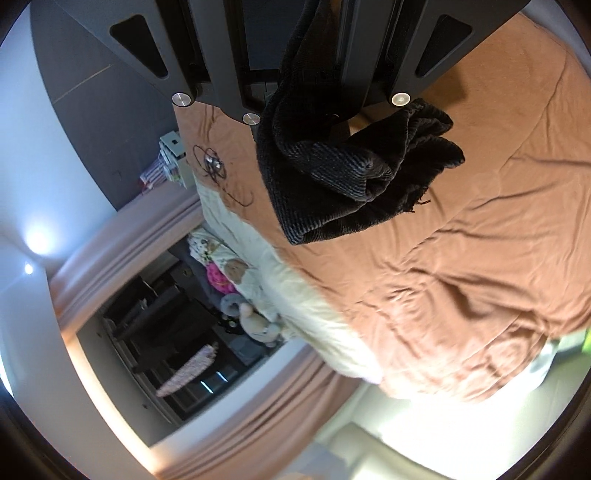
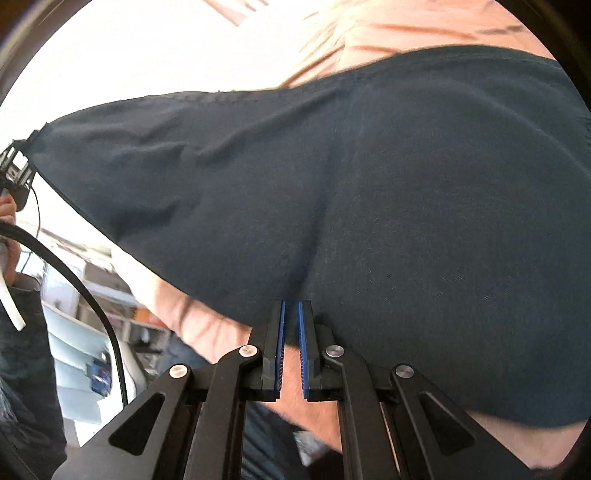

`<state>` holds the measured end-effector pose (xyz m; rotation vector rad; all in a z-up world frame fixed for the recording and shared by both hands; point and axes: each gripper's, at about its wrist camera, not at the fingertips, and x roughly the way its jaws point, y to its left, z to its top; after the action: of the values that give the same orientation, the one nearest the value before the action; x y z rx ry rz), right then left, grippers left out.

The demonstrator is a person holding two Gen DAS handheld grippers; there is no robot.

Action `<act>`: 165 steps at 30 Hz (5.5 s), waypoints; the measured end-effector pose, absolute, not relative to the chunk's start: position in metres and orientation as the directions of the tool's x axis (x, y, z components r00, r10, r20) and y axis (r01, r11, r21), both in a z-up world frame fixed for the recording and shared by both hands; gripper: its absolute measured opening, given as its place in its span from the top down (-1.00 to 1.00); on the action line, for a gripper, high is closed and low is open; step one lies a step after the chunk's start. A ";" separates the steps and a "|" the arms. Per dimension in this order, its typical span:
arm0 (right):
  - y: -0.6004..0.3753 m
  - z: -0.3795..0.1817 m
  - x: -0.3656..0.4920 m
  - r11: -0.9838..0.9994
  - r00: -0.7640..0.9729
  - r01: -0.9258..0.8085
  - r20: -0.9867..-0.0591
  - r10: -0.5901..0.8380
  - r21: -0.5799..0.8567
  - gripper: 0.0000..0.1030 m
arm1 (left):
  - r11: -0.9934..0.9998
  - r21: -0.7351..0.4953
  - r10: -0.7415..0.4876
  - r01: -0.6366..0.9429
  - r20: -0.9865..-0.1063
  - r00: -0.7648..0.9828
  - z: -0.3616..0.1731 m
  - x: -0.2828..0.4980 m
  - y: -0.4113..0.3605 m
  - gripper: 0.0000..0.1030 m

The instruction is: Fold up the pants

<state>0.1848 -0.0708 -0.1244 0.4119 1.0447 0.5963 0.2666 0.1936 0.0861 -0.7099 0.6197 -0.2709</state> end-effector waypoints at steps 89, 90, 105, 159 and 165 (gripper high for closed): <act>-0.375 -0.063 -0.038 0.840 0.762 0.201 -0.620 0.189 0.503 -0.56 | 0.506 -0.636 -0.734 0.583 -0.672 -0.096 0.001 0.258 -0.405 -0.75; -0.374 -0.063 -0.036 0.842 0.761 0.197 -0.620 0.192 0.503 -0.56 | 0.506 -0.629 -0.733 0.590 -0.674 -0.091 0.001 0.258 -0.399 -0.77; -0.376 -0.069 -0.010 0.839 0.758 0.173 -0.613 0.221 0.517 -0.56 | 0.679 -0.557 -0.678 0.479 -0.726 0.116 -0.031 0.286 -0.256 -0.77; -0.234 -0.068 0.176 0.906 0.558 -0.361 -0.830 0.019 -0.223 0.79 | 0.839 -0.509 -0.542 0.189 -0.761 0.357 -0.134 0.251 -0.081 -0.44; -0.266 -0.047 0.184 0.956 0.584 -0.280 -0.806 0.101 -0.083 0.82 | 0.845 -0.500 -0.534 0.187 -0.771 0.348 -0.141 0.254 -0.083 -0.44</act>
<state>0.1845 -0.2657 -0.0473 -0.2104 0.9224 0.2243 0.2539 -0.0835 -0.1406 -0.3530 1.1251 -0.4799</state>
